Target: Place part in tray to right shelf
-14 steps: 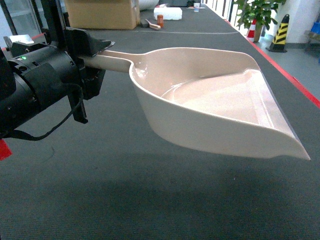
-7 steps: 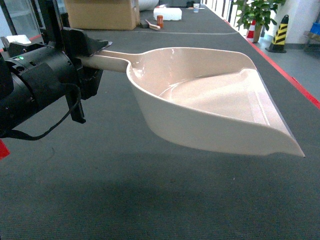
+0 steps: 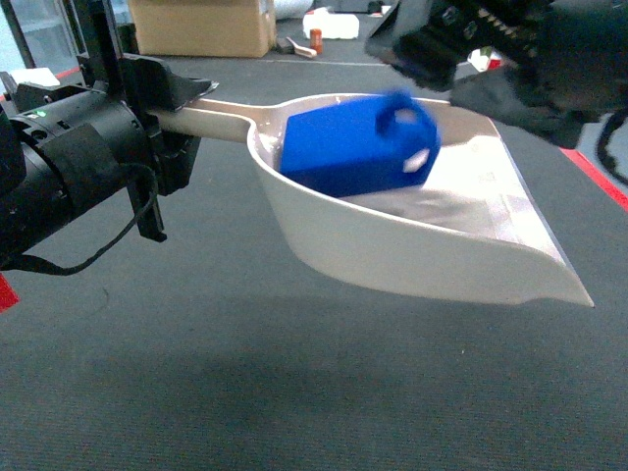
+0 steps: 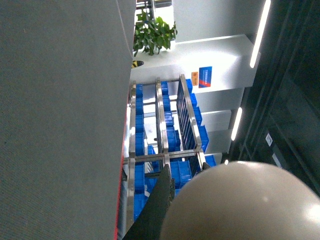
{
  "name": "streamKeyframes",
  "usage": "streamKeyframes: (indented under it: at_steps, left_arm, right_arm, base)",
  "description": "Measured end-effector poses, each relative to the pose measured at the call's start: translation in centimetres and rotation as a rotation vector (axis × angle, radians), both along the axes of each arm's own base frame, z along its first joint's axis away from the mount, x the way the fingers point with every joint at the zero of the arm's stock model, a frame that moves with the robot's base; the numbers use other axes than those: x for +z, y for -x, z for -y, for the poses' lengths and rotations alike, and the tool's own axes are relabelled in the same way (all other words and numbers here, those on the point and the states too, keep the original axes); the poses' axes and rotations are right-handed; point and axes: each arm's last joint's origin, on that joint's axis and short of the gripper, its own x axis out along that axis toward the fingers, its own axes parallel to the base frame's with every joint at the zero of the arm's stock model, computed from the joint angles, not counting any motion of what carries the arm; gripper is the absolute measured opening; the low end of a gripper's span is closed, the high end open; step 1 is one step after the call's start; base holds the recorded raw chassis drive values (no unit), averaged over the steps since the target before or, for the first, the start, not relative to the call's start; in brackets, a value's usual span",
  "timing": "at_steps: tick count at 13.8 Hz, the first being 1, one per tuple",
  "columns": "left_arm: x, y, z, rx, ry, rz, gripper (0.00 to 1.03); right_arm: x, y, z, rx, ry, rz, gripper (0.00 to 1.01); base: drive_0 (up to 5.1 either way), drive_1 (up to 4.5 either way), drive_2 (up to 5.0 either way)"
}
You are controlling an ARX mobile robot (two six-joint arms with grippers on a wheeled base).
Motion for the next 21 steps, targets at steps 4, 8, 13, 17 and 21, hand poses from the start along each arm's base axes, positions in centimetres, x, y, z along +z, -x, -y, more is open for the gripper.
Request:
streamKeyframes:
  at_steps: [4,8,13,17,21]
  left_arm:
    - [0.0,0.0,0.1,-0.005,-0.001,0.001,0.13]
    - [0.0,0.0,0.0,-0.005,-0.001,0.001,0.13]
    - [0.0,0.0,-0.1,0.001,-0.001,0.000,0.13]
    - [0.0,0.0,0.0,-0.004,0.000,0.001,0.13]
    - [0.0,0.0,0.0,-0.004,0.000,0.002,0.13]
  right_arm:
    - [5.6,3.9,7.5,-0.251,0.053,0.288,0.98]
    - [-2.0,10.6,11.7,-0.697,0.455,0.407,0.98]
    - [-2.0,10.6,11.7,-0.696,0.503,0.418,0.98]
    - [-2.0,10.6,11.7,-0.697,0.503,0.418,0.98]
    - [-2.0,10.6,11.7,-0.697,0.503,0.418,0.98]
  base:
    - [0.0,0.00,0.0]
    - [0.0,0.00,0.0]
    - [0.0,0.00,0.0]
    - [0.0,0.00,0.0]
    - [0.0,0.00,0.0]
